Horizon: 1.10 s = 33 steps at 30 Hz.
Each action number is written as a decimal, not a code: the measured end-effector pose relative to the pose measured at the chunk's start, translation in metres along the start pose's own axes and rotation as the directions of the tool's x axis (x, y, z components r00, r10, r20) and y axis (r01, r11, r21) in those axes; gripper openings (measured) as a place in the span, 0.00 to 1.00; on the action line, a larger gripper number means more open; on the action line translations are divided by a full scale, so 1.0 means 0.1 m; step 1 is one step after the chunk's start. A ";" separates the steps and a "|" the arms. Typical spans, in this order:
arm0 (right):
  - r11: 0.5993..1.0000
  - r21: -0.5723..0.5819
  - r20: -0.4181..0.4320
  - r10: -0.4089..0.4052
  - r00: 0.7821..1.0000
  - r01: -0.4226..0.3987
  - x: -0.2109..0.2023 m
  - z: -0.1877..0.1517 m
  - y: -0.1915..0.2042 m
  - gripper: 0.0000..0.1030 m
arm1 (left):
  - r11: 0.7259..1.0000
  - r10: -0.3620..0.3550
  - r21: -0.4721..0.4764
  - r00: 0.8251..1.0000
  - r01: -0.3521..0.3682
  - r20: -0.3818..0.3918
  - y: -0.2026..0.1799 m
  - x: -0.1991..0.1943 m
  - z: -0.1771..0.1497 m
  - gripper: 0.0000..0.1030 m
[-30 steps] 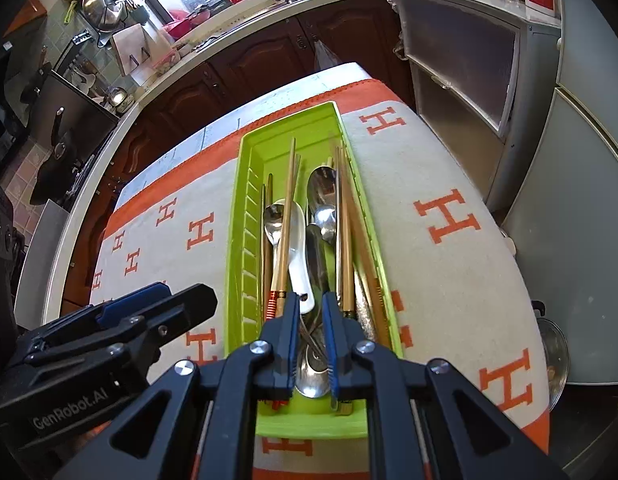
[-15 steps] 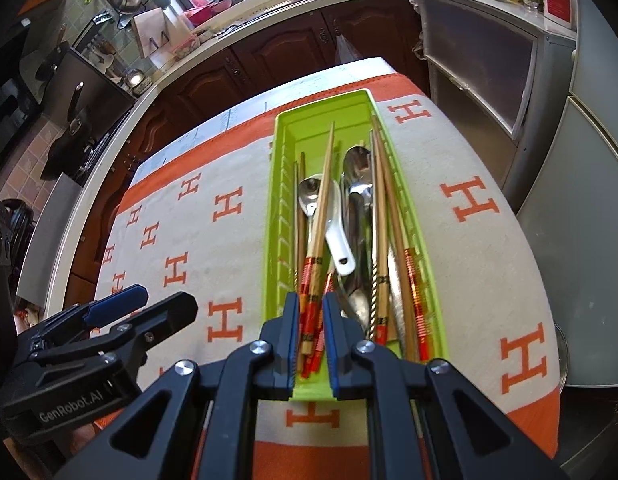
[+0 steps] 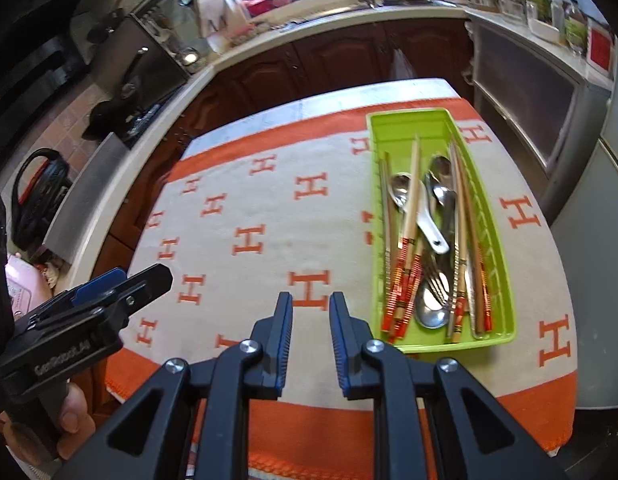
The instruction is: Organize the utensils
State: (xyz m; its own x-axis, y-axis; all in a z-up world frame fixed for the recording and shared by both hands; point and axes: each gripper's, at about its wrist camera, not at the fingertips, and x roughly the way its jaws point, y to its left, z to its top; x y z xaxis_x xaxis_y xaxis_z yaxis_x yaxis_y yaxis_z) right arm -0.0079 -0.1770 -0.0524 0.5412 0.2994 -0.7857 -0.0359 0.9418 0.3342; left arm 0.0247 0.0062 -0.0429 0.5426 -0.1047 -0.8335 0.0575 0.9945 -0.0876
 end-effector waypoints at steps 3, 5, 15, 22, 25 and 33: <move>1.000 -0.028 0.043 0.012 0.999 -0.011 -0.14 0.02 0.16 0.32 | 0.999 0.031 -0.043 0.999 -0.030 0.029 0.18 -0.17 0.01 0.76; 0.999 -0.036 0.063 0.023 0.998 -0.021 -0.20 0.04 0.22 0.33 | 0.997 0.048 -0.056 0.997 -0.045 0.054 0.26 -0.27 0.01 0.76; 0.995 -0.099 0.125 0.024 0.992 -0.012 -0.38 0.03 0.51 0.33 | 0.995 0.099 -0.047 0.985 -0.093 0.141 0.35 -0.65 -0.05 0.78; 0.994 -0.108 0.133 0.021 0.991 -0.007 -0.38 0.02 0.54 0.33 | 0.994 0.103 -0.043 0.984 -0.098 0.148 0.33 -0.68 -0.07 0.79; 0.994 -0.107 0.131 0.023 0.991 -0.009 -0.38 0.02 0.54 0.33 | 0.994 0.104 -0.042 0.984 -0.098 0.148 0.32 -0.68 -0.08 0.79; 0.994 -0.108 0.120 0.028 0.992 -0.015 -0.35 0.01 0.56 0.33 | 0.995 0.099 -0.038 0.985 -0.095 0.140 0.33 -0.65 -0.09 0.79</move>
State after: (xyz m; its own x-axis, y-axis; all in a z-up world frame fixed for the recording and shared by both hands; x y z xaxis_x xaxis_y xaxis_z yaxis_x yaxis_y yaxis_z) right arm -0.0278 -0.1345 -0.0054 0.6372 0.3051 -0.7077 -0.1346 0.9482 0.2876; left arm -0.0164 0.0461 0.0039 0.6575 -0.0046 -0.7535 -0.0259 0.9993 -0.0287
